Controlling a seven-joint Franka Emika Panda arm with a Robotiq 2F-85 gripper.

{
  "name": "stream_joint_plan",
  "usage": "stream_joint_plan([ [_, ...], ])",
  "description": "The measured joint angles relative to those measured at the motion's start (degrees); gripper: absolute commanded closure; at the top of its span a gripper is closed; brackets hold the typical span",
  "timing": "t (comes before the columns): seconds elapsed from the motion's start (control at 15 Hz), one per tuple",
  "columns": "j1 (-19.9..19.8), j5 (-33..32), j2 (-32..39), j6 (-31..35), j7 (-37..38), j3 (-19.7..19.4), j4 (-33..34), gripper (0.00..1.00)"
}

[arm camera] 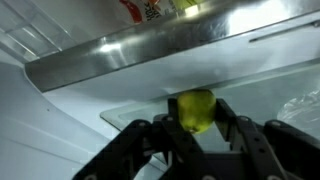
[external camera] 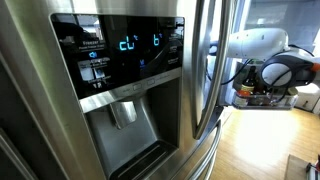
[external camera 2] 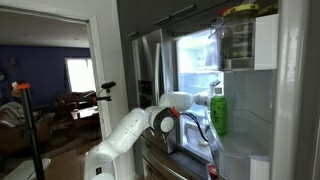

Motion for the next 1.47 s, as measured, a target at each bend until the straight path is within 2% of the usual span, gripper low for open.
stream_joint_plan([
  [0.67,-0.45,0.13,-1.51,-3.0,0.09,0.83,1.75,0.88],
  [1.47,-0.12,0.42,-9.86,-27.32,2.03,1.95,0.69,0.88],
])
